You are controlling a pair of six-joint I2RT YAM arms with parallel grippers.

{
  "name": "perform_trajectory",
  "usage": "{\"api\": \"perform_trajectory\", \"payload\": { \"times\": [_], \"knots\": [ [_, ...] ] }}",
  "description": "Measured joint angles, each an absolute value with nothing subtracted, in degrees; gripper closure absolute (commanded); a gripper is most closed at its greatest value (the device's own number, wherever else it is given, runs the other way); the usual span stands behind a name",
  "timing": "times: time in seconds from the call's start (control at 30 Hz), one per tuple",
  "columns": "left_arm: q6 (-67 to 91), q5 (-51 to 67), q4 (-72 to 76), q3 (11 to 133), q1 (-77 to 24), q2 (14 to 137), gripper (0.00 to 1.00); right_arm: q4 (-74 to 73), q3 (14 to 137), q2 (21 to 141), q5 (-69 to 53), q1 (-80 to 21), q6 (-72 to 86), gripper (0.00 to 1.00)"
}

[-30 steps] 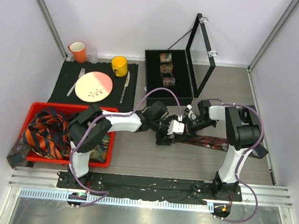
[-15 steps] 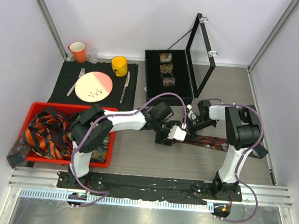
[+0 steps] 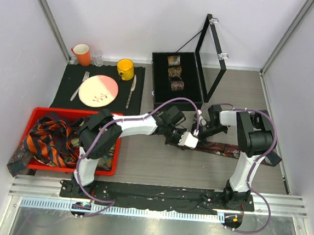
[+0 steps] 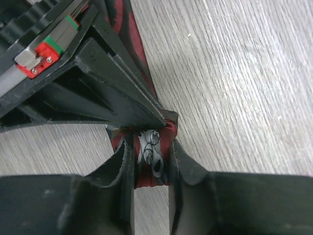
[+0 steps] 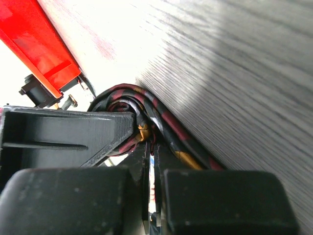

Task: Roll the ties
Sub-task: Roll the tie at the center of the board.

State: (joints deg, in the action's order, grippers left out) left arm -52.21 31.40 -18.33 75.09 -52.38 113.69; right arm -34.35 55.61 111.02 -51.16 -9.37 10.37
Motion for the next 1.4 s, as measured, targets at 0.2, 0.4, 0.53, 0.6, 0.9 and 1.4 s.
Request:
{"api": "perform_trajectory", "payload": {
  "times": [0.2, 0.4, 0.53, 0.6, 0.9, 1.4],
  "knots": [
    [-45.19, 32.62, -15.05, 73.52, -51.11, 113.49, 1.00, -35.33, 55.59, 109.95, -50.70, -8.84, 10.15, 0.75],
    [-40.14, 35.14, -9.15, 68.90, -49.76, 111.85, 1.00, -35.24, 55.29, 104.33, -49.01, -6.35, 10.48, 0.75],
    [-38.61, 36.10, -7.44, 68.03, -49.30, 111.74, 1.00, -34.30, 55.29, 103.02, -46.76, -5.02, 10.85, 0.75],
    [-37.91, 36.32, -6.96, 67.88, -49.10, 111.74, 1.00, -33.93, 55.18, 103.31, -44.91, -5.04, 10.90, 0.75],
    [-28.95, 36.42, -2.72, 64.84, -47.64, 109.93, 0.99, -34.48, 55.72, 106.63, -42.96, -5.04, 11.31, 0.78],
    [-21.10, 31.66, -0.93, 63.96, -47.16, 108.95, 0.99, -36.05, 56.86, 107.28, -43.11, -5.58, 9.87, 0.71]
  ]
}}
